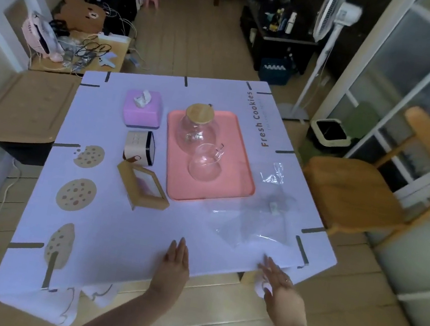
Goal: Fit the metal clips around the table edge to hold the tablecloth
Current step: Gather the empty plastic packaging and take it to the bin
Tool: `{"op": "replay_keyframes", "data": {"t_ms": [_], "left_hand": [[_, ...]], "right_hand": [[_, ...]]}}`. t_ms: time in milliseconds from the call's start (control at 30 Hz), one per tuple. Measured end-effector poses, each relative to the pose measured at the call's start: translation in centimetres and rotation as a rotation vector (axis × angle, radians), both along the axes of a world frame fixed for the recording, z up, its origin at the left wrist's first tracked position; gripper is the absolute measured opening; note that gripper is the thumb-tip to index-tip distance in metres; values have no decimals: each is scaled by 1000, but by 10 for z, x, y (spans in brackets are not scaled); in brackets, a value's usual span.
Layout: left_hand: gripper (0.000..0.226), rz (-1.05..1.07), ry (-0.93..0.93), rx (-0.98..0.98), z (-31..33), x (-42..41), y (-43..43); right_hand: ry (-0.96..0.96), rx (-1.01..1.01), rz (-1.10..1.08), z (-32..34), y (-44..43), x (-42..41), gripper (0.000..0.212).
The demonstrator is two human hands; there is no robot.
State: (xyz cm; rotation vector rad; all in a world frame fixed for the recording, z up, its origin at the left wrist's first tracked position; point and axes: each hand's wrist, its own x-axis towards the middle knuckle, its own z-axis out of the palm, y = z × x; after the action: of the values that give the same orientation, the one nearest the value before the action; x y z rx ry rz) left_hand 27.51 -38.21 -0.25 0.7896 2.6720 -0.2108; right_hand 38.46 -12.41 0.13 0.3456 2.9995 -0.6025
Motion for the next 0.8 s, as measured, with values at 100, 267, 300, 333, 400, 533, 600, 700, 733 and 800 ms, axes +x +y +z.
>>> {"op": "replay_keyframes", "data": {"t_ms": [100,267,300,333,400,533,600,700,733,800], "left_hand": [[46,29,3,-34,-14,-5,-1],[38,87,34,14,-7,-5,19],[35,99,70,20,-5,-4,26],[35,94,116,43,-5,-1,35],[46,31,164,89,-7,11,58],[53,-36,76,202,-3,37,120],[53,-68,28,204,0,46,153],[46,-109,-19,216,0,56,198],[47,-115,-24,237,0,58,212],[66,-101,-71,258,2,60,235]], "right_hand": [[44,50,-69,7,38,-5,60],[-51,75,8,-1,111,-8,68],[-72,111,80,-6,122,-7,65],[-125,142,163,-8,134,-6,58],[-216,201,316,-19,154,-6,51],[-244,253,506,-15,169,-8,55],[-225,220,552,-18,175,-10,81],[-192,210,560,-20,175,-13,96],[-119,223,544,-23,173,-16,96],[-72,210,507,-26,169,-18,99]]}}
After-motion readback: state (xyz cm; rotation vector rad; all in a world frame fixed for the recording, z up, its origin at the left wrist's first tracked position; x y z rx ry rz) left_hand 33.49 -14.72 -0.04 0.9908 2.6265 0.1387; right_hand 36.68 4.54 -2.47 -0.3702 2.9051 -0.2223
